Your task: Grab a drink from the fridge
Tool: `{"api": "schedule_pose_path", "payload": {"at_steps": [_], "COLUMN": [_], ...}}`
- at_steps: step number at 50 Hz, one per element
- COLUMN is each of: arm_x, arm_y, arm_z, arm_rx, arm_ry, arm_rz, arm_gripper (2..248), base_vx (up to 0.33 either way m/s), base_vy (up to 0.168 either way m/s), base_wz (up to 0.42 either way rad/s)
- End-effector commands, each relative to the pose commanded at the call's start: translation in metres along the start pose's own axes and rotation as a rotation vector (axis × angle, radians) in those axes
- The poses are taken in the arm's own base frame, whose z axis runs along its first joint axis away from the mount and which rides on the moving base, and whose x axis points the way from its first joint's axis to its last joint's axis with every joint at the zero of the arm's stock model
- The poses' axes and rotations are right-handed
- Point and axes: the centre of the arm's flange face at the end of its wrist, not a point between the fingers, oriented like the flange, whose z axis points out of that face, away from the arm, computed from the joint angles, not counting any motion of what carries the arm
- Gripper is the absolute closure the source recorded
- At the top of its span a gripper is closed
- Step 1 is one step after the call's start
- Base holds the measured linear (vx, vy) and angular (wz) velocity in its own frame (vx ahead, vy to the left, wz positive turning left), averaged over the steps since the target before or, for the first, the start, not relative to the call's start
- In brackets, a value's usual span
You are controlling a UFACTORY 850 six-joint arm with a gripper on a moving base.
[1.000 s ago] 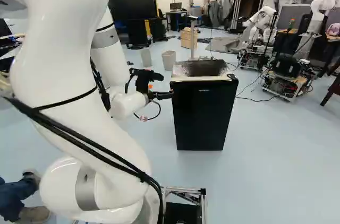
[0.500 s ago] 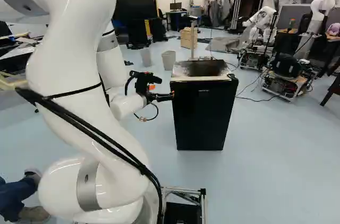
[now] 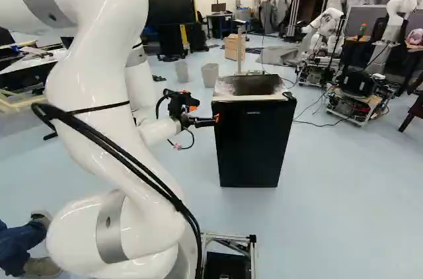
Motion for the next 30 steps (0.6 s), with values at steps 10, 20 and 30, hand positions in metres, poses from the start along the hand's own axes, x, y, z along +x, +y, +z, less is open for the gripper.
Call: {"api": "schedule_pose_path", "payload": {"at_steps": [10, 20, 30], "arm_x": [0.001, 0.002, 0.0], "arm_y": [-0.007, -0.015, -0.026], "arm_z": [0.004, 0.009, 0.012], "arm_rx": [-0.051, -0.087, -0.108], "arm_ry": [0.031, 0.048, 0.054], "arm_rz": [0.022, 0.041, 0.057], "arm_gripper": [3, 3, 3], "base_vx": [0.0, 0.0, 0.0], "base_vy": [0.0, 0.0, 0.0], "base_wz": [0.0, 0.0, 0.0]}}
